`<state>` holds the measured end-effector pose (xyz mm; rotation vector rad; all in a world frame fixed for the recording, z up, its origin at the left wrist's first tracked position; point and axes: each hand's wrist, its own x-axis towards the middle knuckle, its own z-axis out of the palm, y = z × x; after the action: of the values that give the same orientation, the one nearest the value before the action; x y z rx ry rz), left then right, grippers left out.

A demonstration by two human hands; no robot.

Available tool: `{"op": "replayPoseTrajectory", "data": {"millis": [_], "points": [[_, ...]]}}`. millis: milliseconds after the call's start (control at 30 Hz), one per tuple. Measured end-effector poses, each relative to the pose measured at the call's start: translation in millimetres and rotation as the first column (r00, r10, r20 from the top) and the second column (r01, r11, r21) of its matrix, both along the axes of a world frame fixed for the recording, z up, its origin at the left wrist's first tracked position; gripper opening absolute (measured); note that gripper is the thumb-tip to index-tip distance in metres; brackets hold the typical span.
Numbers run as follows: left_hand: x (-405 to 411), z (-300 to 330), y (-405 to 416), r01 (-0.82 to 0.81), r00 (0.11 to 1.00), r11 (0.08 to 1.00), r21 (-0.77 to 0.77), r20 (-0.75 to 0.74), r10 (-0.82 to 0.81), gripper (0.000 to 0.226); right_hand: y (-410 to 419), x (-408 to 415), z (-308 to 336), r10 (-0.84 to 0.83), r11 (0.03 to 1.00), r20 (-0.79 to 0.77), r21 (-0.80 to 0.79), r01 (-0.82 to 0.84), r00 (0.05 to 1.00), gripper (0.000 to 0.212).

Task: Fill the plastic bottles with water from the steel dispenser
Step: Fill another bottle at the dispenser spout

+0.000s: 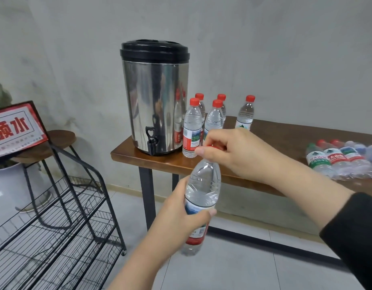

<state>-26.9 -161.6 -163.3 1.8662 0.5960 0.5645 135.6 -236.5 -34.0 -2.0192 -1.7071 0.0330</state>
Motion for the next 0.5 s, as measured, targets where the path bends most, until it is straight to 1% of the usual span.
{"op": "replayPoseTrajectory", "data": {"millis": [67,133,233,333,433,500], "points": [[9,-1,0,-0.033,0.999,0.998,0.046,0.003,0.032,0.064,2,6,-1,-0.048,0.999,-0.02,-0.004,0.048,0.999,0.04],[21,-5,0,-0.078,0.997,0.991,0.105,0.013,0.077,0.067,4,12,-3,-0.119,0.993,-0.007,0.003,0.119,0.993,0.045],[40,-5,-3,-0.126,0.992,0.973,0.193,0.027,0.124,0.071,7,25,-4,-0.216,0.975,-0.011,0.048,0.216,0.976,0.049],[63,-2,-7,-0.14,0.99,0.968,0.211,0.059,0.13,0.069,7,38,-2,-0.276,0.959,0.01,0.074,0.274,0.961,0.045],[94,3,-7,-0.16,0.984,0.975,0.151,0.104,0.145,0.069,4,57,9,-0.32,0.945,0.013,0.078,0.319,0.947,0.044],[117,8,-1,-0.181,0.973,0.976,0.122,0.165,0.16,0.07,3,74,19,-0.309,0.951,0.012,0.038,0.308,0.951,0.043]]}}
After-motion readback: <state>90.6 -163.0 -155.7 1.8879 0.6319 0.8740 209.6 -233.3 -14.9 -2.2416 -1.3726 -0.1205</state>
